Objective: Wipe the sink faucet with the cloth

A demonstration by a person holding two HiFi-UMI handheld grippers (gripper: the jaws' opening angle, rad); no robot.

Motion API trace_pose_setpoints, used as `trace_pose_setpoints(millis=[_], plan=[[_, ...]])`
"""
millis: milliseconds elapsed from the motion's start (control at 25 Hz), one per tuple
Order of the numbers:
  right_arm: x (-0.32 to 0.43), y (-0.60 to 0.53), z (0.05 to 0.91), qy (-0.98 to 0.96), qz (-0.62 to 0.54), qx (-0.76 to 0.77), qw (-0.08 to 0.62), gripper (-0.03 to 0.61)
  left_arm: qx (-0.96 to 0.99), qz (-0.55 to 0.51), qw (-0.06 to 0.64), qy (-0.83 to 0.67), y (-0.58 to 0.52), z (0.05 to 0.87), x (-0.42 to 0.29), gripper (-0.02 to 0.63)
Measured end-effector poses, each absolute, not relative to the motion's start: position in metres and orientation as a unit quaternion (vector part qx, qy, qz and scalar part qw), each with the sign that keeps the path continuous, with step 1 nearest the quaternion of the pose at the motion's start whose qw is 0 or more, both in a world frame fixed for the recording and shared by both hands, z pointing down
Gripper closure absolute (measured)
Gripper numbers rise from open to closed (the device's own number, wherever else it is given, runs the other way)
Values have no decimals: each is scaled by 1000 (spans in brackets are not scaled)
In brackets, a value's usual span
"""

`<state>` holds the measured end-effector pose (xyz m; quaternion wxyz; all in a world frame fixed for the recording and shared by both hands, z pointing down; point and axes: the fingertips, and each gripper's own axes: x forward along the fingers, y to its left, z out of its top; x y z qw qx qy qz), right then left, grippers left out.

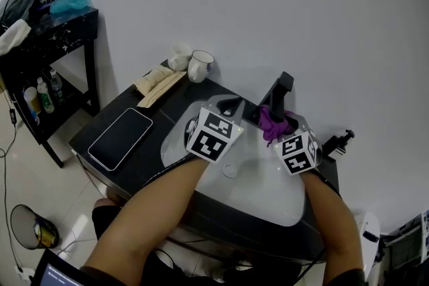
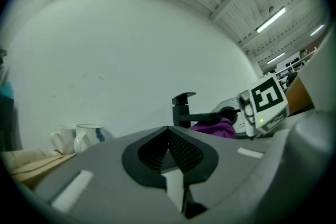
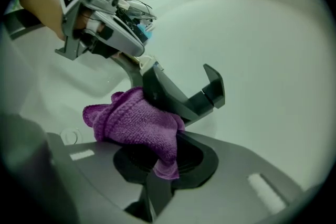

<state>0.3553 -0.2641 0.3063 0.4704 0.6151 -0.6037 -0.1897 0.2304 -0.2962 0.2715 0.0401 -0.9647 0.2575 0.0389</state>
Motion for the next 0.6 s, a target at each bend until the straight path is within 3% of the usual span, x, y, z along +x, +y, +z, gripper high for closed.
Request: trace_pose_setpoints(millis=[600], plan=[[365,-297,310,-584,-177,635,474,518,-972,38,54,227,-286,271,243,595]])
